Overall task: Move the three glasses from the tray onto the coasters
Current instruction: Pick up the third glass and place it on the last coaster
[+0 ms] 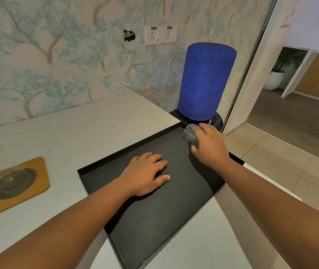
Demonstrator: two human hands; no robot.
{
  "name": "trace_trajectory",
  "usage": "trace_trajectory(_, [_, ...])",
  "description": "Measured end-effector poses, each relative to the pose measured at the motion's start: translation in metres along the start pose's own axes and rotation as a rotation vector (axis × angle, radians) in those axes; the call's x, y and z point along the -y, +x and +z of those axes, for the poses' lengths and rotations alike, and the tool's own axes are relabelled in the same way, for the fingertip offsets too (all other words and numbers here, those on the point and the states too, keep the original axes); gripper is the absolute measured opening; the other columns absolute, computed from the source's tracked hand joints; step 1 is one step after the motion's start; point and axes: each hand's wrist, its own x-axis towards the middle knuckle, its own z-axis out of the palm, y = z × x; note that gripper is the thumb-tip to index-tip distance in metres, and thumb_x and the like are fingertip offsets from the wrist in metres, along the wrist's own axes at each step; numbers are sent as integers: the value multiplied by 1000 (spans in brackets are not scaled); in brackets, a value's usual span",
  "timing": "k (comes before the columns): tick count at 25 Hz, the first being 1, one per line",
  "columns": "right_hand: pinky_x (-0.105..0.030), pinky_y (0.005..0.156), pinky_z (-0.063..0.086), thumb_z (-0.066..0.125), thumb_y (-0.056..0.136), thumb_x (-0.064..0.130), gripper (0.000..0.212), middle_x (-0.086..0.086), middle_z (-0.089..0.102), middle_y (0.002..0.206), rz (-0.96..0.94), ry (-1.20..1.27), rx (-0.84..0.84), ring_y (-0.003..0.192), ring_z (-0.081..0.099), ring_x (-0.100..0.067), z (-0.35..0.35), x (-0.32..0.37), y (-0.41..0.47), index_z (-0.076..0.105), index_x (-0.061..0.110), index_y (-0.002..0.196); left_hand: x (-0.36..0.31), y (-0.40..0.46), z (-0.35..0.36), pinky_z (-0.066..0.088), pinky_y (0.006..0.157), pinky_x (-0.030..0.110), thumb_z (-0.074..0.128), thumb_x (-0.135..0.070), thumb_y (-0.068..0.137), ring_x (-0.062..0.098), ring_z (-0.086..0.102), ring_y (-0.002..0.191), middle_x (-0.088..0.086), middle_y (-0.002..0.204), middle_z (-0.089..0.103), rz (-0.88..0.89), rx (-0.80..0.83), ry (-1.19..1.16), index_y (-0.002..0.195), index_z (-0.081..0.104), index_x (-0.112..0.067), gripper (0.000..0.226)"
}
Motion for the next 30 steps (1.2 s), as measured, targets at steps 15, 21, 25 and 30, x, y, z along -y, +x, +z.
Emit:
trace_trajectory(15, [-43,84,57,83,75,39,79,-12,64,122,158,32,106,104,62,-28,27,-19,28,45,15,141,0,5,14,36,108,47,19,-68,100,24,36,142,-1,155,42,43,-114,39,150,41,-30,66])
trace_trajectory(21, [-40,72,60,80,74,39,61,0,60,111,262,529,25,90,61,-18,10,10,18,49,26,125,-4,2,7,41,101,44,14,-69,99,23,43,135,-1,149,48,18,-95,61,146,45,-29,69])
trace_trajectory(25, [-35,79,56,84,77,40,76,5,56,123,375,1124,110,104,60,-14,-9,51,5,45,30,141,-1,-23,-6,45,85,40,17,-72,96,22,54,116,-4,126,57,-80,-55,62,131,55,-28,67])
trace_trajectory(30, [-40,94,55,85,61,49,90,2,63,123,288,1351,259,110,64,-18,-33,129,-20,51,18,139,11,-101,-25,37,70,36,29,-67,94,20,58,96,-9,95,56,-185,-150,22,101,58,-30,48])
